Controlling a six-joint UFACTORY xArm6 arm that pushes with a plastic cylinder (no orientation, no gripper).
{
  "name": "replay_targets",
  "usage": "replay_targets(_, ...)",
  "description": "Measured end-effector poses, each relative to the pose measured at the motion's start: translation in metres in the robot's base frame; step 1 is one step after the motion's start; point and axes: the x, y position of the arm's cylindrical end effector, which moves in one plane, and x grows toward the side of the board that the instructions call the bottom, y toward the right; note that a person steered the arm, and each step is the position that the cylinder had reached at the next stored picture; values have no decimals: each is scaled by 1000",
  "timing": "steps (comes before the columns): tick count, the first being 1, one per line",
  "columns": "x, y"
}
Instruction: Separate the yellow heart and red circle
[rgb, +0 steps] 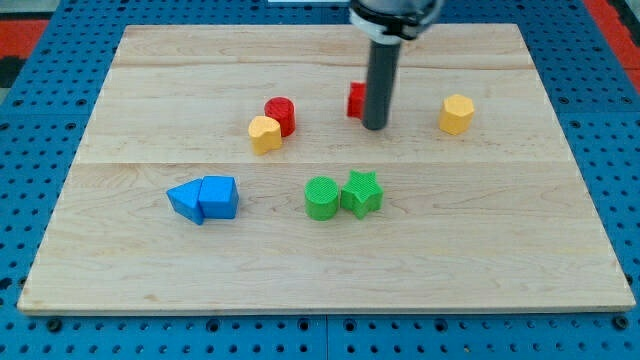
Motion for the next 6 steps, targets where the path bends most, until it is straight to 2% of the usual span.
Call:
replay_targets(1, 14, -15)
replay_targets(2, 31, -63)
replay_targets(4, 20, -183)
replay_targets(5, -12, -179)
replay_targets(6, -15, -167)
